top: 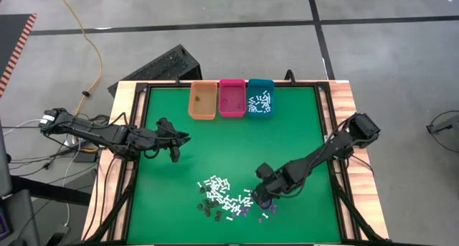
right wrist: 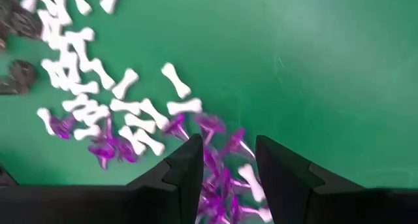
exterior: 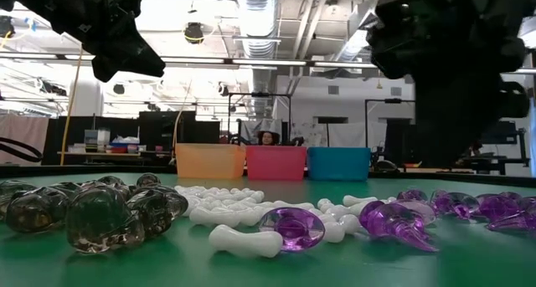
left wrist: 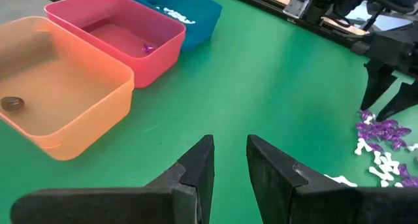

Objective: Sort Halloween decoration
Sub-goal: Put the violet witch hat toy into the red bin

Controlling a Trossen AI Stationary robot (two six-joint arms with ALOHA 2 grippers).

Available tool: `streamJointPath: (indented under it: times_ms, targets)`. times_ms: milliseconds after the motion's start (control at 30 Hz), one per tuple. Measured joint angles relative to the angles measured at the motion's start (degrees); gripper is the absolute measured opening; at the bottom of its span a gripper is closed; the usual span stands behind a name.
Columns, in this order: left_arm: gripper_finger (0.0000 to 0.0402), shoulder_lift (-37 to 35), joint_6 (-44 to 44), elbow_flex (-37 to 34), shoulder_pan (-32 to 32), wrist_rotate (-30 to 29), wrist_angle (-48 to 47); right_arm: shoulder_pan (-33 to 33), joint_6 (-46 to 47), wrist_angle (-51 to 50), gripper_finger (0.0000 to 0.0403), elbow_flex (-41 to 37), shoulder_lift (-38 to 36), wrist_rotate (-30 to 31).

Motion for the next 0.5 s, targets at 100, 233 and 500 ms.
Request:
streamJointPath:
  times_ms: [100, 233, 500]
  targets:
    - [0.0081, 0.0, 0.0, 0.0, 0.0, 0.0, 0.0, 0.9, 2.3, -1.6, 0.017, 0.0, 0.0, 0.0]
    - [0.0081, 0.0, -0.4, 0.0, 0.0, 0.0, 0.0, 1.5, 4.2, -1.6, 0.017, 0.0, 0.8, 0.0]
    - [0.0081, 0.0, -0.4, 0.0, 0.0, 0.0, 0.0, 2.1, 4.5, 0.4, 0.017, 0.0, 4.1, -0.4]
